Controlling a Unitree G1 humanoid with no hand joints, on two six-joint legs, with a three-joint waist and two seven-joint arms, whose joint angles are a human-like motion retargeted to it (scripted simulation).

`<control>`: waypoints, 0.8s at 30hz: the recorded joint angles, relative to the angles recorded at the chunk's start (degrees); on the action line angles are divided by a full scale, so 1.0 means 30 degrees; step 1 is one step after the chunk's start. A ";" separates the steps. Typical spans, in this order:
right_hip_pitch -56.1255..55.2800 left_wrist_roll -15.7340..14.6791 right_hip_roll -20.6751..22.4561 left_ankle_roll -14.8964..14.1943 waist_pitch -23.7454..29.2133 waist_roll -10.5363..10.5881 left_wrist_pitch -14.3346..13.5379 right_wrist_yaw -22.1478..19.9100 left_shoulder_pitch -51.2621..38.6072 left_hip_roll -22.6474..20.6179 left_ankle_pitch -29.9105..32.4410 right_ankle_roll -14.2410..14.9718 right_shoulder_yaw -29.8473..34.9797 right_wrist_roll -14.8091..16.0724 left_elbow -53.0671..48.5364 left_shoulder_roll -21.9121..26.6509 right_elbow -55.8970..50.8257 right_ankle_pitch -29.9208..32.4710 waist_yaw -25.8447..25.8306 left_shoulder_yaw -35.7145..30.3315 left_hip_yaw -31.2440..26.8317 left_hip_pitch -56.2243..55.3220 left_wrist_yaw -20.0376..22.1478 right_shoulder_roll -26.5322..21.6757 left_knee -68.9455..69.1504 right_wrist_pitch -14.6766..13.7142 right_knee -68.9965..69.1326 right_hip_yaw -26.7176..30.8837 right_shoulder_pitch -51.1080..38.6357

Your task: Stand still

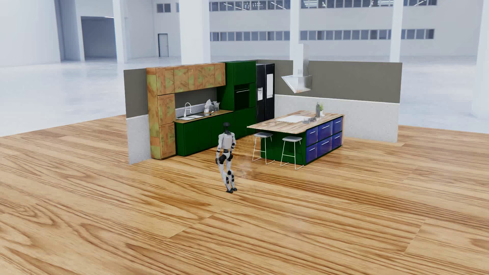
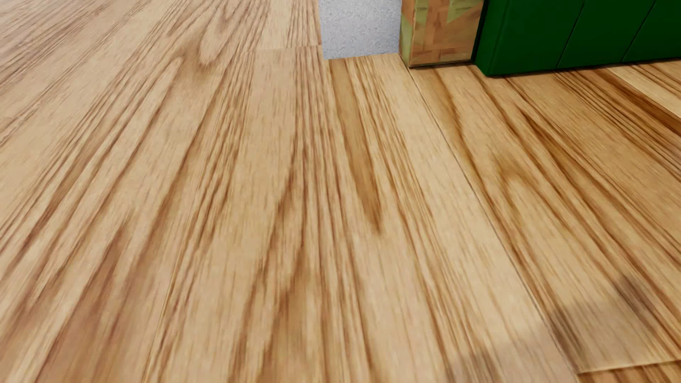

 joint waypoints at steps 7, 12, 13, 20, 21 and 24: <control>0.0053 0.0000 0.0055 0.0000 0.0104 0.0154 0.0000 0.0000 0.0094 0.0021 0.0015 0.0000 0.0046 0.0000 -0.0186 0.0107 0.0060 -0.0134 -0.0011 -0.0053 0.0000 0.0182 0.0000 -0.0039 -0.0019 0.0000 0.0102 0.0000 0.0081; -0.0190 0.0000 -0.0017 0.0000 -0.0054 0.0189 0.0000 0.0000 -0.0059 -0.0036 0.0006 0.0000 0.0162 0.0000 0.0007 -0.0055 0.0287 -0.0140 -0.0014 -0.0019 0.0000 0.0018 0.0000 0.0103 -0.0070 0.0000 0.0151 0.0000 -0.0017; -0.0289 0.0000 -0.0042 0.0000 -0.0105 0.0179 0.0000 0.0000 -0.0163 -0.0038 0.0012 0.0000 0.0172 0.0000 0.0071 -0.0115 0.0222 -0.0149 0.0038 -0.0028 0.0000 -0.0131 0.0000 0.0105 -0.0018 0.0000 0.0116 0.0000 -0.0050; -0.0265 0.0000 -0.0057 0.0000 -0.0086 0.0124 0.0000 0.0000 -0.0179 -0.0043 0.0064 0.0000 0.0147 0.0000 0.0181 -0.0142 0.0158 -0.0137 0.0012 0.0058 0.0000 -0.0140 0.0000 0.0073 -0.0124 0.0000 0.0023 0.0000 -0.0136; -0.0267 0.0000 -0.0057 0.0000 -0.0092 0.0101 0.0000 0.0000 -0.0145 -0.0049 0.0092 0.0000 0.0279 0.0000 0.0032 -0.0044 0.0166 -0.0146 0.0017 -0.0203 0.0000 -0.0082 0.0000 0.0034 -0.0225 0.0000 0.0038 0.0000 -0.0168; -0.0251 0.0000 -0.0001 0.0000 -0.0064 0.0102 0.0000 0.0000 -0.0212 -0.0017 0.0145 0.0000 0.0096 0.0000 0.0087 -0.0081 0.0081 -0.0165 0.0026 -0.0263 0.0000 0.0005 0.0000 0.0067 -0.0314 0.0000 0.0066 0.0000 -0.0139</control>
